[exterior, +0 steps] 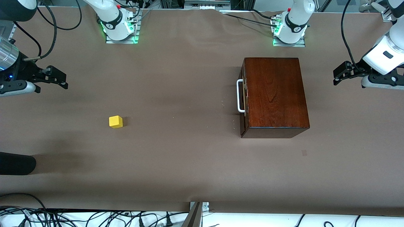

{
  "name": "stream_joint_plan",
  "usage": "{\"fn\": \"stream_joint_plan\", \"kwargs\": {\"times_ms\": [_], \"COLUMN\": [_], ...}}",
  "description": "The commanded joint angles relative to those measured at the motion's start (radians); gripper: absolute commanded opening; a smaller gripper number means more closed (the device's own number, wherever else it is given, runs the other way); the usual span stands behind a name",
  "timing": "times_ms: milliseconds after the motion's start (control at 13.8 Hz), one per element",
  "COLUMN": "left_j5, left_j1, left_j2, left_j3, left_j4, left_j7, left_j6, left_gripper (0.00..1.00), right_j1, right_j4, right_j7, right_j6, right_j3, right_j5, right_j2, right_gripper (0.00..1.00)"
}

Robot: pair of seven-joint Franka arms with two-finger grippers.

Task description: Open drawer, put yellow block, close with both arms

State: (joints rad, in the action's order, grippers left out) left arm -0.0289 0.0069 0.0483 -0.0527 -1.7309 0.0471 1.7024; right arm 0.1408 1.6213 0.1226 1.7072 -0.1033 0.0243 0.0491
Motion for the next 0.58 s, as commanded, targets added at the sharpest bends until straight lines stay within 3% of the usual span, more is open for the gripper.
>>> {"fn": "stream_joint_plan", "kwargs": {"times_ms": [0, 509], "left_j5": [0.024, 0.024], "left_j1": [-0.002, -0.004], "left_j2": [-0.016, -0.016], "left_j3": [0.004, 0.002], "left_j4": [0.036, 0.036], "left_j7": [0.005, 0.004], "left_j6": [-0.027, -0.036], "left_gripper": [1.00, 1.00], "right_j1": [-0.003, -0.010], "right_j4": [-0.012, -0.011], "right_j7": [-0.004, -0.004], "right_j6": [-0.001, -0.012], "right_j3": [0.001, -0.003], "right_j5": [0.006, 0.006], "right_j2": [0.006, 0.006], "right_gripper": [1.00, 1.00]}}
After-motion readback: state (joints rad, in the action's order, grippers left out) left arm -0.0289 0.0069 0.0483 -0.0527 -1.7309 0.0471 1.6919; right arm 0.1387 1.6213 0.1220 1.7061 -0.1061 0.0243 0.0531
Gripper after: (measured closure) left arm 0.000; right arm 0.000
